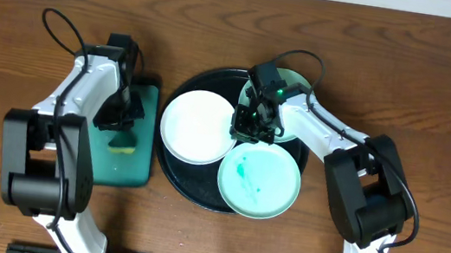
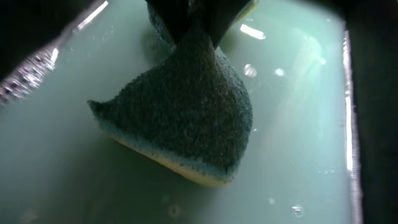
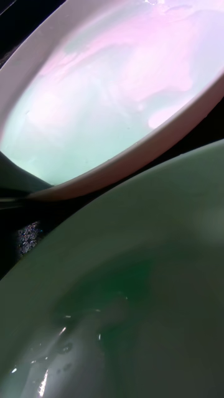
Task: Clean dirty plates on tray and stack at the side
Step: 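Return the sponge to the water tray with the left gripper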
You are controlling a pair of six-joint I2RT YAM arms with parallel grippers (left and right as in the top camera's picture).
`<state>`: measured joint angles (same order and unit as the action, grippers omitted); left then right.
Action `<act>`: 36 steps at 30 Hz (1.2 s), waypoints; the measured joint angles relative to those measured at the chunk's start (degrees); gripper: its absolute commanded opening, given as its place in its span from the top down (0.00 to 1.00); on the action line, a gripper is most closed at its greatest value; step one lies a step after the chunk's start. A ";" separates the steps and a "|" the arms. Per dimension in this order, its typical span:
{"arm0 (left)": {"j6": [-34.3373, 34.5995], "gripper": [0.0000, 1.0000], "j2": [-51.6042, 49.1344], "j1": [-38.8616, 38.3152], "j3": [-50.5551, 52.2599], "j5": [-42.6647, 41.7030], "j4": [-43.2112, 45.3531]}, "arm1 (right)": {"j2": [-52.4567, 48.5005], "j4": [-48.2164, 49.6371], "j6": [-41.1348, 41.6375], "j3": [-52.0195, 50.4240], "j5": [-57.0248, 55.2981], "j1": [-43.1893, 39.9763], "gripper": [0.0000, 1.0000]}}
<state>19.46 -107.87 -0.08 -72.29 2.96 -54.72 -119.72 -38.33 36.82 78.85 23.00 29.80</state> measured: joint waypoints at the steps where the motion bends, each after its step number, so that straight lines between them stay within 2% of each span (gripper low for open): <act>1: -0.02 0.65 -0.52 0.00 0.00 0.00 0.17 | 0.00 0.00 0.00 0.00 0.00 0.00 0.99; 4: 0.15 0.44 -0.70 -0.02 0.00 -0.26 0.63 | 0.00 0.00 0.00 0.00 0.00 0.00 0.99; 10: -0.26 0.40 0.57 -0.02 0.00 -2.67 0.13 | 0.00 0.00 0.00 0.00 0.00 0.00 0.99; 14: -0.31 0.27 6.16 -0.02 0.00 -3.39 -0.85 | 0.00 0.20 -0.61 -0.02 0.33 -0.02 0.99; 20: -0.42 0.21 21.09 -0.15 0.00 -4.11 -4.59 | 0.00 0.74 -1.92 -0.31 2.10 -0.50 0.98; 25: -0.44 0.20 29.77 -0.52 0.00 -4.13 -8.04 | -0.28 0.92 -2.43 -0.96 6.71 -1.97 0.98; 36: -0.44 0.19 33.35 -0.59 0.00 -4.13 -10.91 | -2.43 0.02 -6.14 -2.45 23.02 -8.31 0.98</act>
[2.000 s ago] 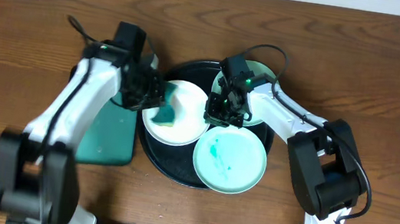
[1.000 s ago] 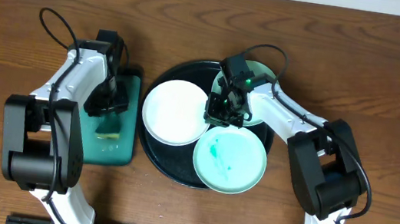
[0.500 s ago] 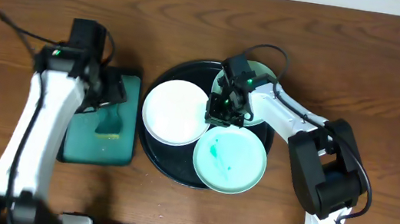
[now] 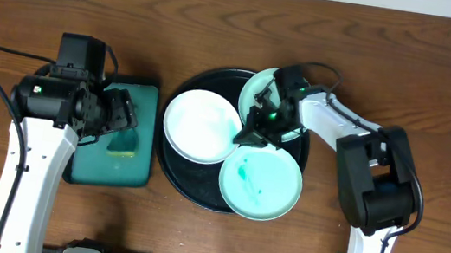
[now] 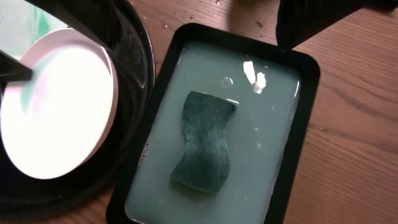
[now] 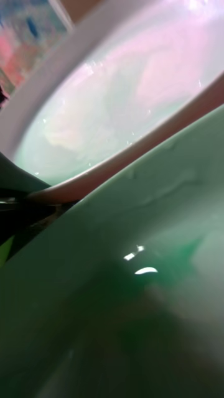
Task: Clean dirty plates on tray and stack at the side
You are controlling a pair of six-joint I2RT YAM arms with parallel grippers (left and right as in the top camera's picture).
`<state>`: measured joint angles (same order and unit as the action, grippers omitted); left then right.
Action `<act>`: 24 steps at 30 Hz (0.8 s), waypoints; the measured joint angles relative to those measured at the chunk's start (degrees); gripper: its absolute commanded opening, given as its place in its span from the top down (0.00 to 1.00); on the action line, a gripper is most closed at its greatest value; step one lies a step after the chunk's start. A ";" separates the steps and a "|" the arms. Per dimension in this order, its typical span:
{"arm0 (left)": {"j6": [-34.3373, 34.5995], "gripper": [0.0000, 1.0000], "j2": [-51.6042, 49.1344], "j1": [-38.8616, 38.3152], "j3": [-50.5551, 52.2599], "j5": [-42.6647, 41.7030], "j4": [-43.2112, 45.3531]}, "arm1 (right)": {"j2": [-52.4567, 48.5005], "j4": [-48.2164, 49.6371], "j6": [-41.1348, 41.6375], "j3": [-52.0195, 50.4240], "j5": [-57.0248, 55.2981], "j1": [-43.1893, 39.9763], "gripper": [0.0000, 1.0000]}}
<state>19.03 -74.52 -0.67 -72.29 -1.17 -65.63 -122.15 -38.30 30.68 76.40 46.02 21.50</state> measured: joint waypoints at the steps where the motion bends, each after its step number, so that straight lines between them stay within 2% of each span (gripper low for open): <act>1: 0.00 0.20 0.00 0.00 0.00 0.00 0.00 | -0.02 0.00 -0.33 0.00 0.63 -0.48 0.98; 18: 0.00 0.19 0.00 0.00 0.00 0.00 -0.04 | 2.16 0.22 -13.18 1.20 4.98 -2.60 0.98; 24: 0.00 0.19 0.00 0.00 0.00 0.00 -0.11 | 9.33 -4.15 -17.53 1.66 -3.15 -2.14 0.99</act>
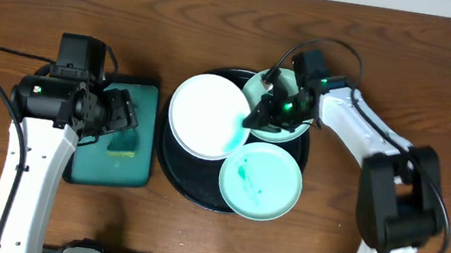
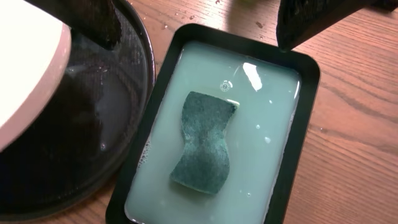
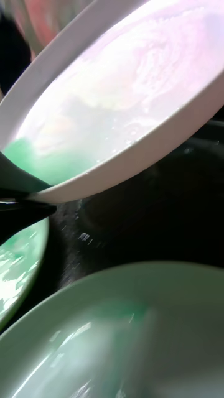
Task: Clean dirty plates on tray and stack at the side
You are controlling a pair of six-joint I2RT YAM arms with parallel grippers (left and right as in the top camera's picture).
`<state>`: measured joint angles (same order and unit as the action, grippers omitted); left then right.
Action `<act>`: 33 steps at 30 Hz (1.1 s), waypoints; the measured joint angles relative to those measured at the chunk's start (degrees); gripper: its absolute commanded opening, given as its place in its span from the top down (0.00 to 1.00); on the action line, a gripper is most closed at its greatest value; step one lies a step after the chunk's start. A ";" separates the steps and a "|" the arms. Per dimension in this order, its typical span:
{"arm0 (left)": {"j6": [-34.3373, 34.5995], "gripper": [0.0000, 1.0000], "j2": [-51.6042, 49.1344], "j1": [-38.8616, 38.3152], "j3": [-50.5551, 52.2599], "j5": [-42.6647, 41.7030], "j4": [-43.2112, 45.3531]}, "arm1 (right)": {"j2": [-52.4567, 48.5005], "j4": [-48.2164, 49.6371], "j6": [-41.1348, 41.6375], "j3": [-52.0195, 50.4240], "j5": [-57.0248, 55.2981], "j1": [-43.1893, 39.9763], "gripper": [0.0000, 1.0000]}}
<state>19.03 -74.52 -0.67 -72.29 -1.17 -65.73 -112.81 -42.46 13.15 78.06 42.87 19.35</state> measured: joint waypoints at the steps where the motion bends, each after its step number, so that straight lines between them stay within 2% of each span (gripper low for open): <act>1: 0.00 0.19 0.00 0.00 0.00 -0.02 -0.02 | 1.44 -1.18 -0.50 0.02 -2.36 0.28 0.99; 5: 0.00 0.19 0.00 0.00 0.00 0.00 0.00 | 5.81 -6.93 -1.62 0.81 -12.20 1.51 0.99; 9: 0.00 0.19 0.00 0.00 0.00 0.00 -0.02 | 8.66 -18.10 -0.83 2.62 -22.14 1.99 0.99; 17: 0.00 0.19 0.00 0.00 0.00 -0.02 -0.04 | 8.85 -36.57 1.27 3.69 -28.68 1.92 0.99; 21: 0.00 0.19 0.00 0.00 0.00 -0.33 -0.04 | 8.85 -43.98 0.85 3.72 -29.35 1.92 0.99; 26: 0.00 0.19 0.00 0.00 0.00 -0.63 -0.04 | 8.85 -47.45 -1.95 3.72 -28.48 1.92 0.98; 33: 0.00 0.19 0.00 0.00 0.00 -0.68 -0.04 | 8.85 -39.12 -12.11 3.74 -11.15 1.95 0.99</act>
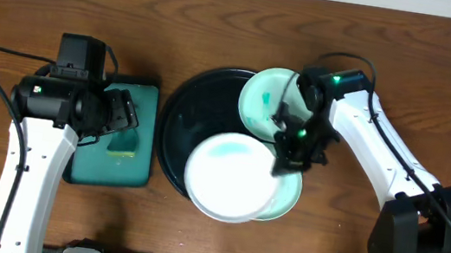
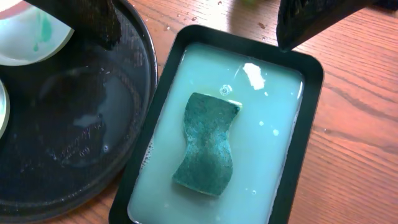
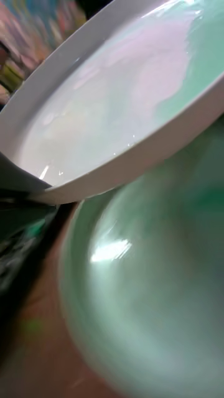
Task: Clean dirty plates on tray and stack at the side
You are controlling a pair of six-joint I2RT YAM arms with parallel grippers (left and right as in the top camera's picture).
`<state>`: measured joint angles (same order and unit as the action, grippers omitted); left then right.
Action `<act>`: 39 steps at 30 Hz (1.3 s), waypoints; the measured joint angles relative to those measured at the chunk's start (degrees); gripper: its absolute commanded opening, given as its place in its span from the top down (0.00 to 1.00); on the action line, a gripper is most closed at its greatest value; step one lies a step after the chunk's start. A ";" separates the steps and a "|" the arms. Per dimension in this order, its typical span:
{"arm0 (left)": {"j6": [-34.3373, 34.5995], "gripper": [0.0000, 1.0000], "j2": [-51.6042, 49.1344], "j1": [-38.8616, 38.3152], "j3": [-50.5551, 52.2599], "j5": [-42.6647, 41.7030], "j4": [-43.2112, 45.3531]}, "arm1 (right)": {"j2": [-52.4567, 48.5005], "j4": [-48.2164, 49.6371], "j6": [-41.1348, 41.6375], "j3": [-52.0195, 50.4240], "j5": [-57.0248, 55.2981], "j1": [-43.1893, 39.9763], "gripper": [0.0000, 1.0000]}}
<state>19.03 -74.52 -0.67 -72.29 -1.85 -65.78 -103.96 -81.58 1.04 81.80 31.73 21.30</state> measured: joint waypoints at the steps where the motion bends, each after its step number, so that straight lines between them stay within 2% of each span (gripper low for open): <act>1: 0.00 0.19 0.00 0.00 0.00 -0.02 0.00 | 0.00 1.84 -0.63 0.00 2.45 0.00 0.98; 4: 0.00 0.19 0.00 0.00 0.00 -0.37 0.02 | 0.00 9.90 -1.20 0.00 8.13 0.00 0.98; 8: 0.00 0.19 0.00 0.00 0.00 -0.48 0.02 | 0.00 19.50 1.49 0.00 9.09 0.00 0.98; 14: 0.00 0.19 0.00 0.00 0.00 -0.61 0.00 | 0.00 27.89 7.74 0.02 -3.28 1.29 0.99; 26: 0.00 0.19 0.00 0.00 0.00 -0.70 0.15 | 0.00 28.46 10.99 4.44 -24.26 9.77 0.99; 34: 0.00 0.19 0.00 0.00 0.00 -0.81 0.15 | 0.00 25.79 10.91 11.32 -36.39 10.86 0.99; 39: 0.00 0.19 0.00 0.00 0.00 -0.81 0.13 | 0.00 25.68 8.09 12.50 -43.30 11.39 0.99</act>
<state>19.03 -74.52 -0.67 -72.29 -2.66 -65.65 -103.96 -55.90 9.13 94.30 -11.57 32.69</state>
